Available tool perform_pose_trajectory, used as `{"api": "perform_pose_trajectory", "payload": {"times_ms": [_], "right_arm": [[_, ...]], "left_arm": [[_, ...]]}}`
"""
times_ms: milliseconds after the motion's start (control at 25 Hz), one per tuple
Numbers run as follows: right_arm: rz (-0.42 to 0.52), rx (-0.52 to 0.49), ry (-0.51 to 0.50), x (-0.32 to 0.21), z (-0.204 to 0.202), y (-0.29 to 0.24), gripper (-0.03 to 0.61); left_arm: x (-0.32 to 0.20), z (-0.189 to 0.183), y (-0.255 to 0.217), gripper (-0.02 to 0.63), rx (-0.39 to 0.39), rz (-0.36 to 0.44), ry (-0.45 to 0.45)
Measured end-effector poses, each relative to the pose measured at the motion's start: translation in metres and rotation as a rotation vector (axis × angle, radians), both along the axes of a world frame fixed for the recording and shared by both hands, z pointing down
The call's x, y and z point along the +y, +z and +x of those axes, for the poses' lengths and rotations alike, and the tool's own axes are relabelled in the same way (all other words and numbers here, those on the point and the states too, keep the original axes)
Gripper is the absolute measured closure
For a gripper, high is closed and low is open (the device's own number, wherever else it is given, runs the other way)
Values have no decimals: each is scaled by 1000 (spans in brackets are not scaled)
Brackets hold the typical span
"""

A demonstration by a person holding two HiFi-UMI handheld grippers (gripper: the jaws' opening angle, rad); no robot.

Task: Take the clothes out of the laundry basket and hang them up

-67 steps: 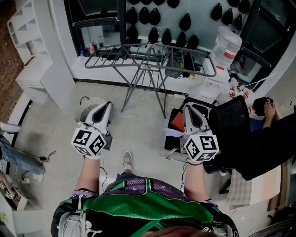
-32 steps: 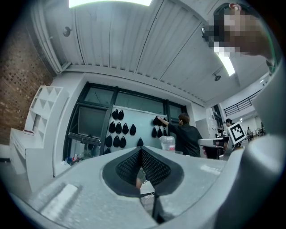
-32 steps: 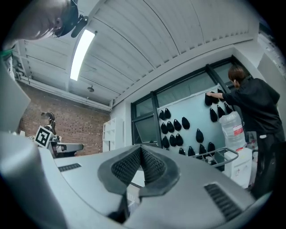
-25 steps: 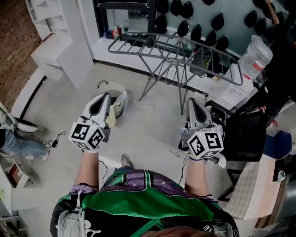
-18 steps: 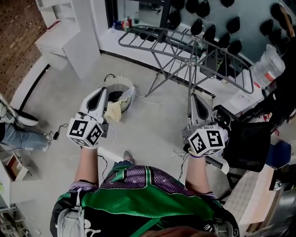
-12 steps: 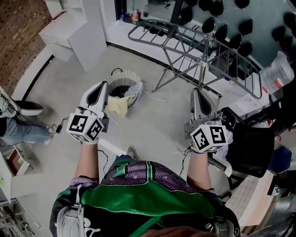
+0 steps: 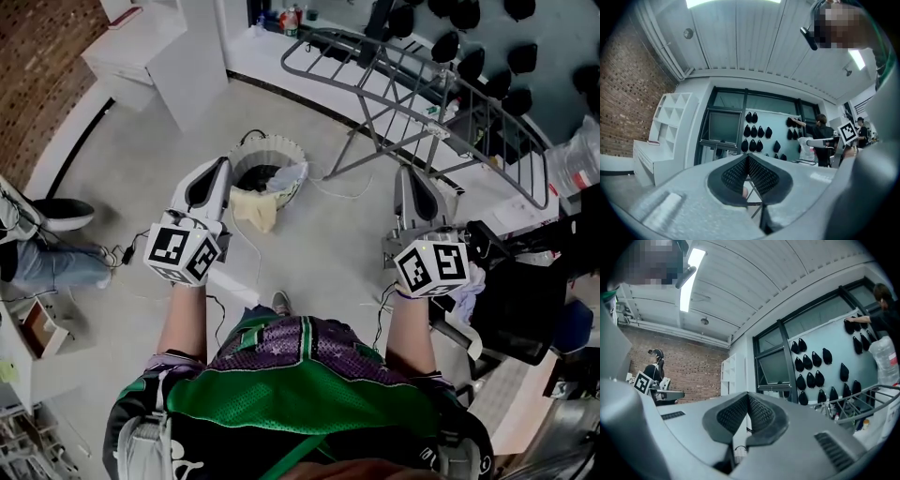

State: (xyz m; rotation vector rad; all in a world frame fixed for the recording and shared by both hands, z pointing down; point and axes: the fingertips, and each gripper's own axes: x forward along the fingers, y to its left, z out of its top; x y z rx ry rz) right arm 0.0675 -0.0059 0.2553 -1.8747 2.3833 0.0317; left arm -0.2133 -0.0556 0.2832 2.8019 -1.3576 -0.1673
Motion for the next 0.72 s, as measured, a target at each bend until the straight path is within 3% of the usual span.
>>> {"api": "perform_pose_trajectory", "payload": {"times_ms": [280, 720], "right_arm": [[-12, 17, 13, -21, -15, 6, 580], [-18, 23, -38, -64, -11, 18, 578]], "left_arm": [[-22, -11, 12, 597, 12, -11, 15], [-47, 7, 21, 597, 18, -15, 3]]}}
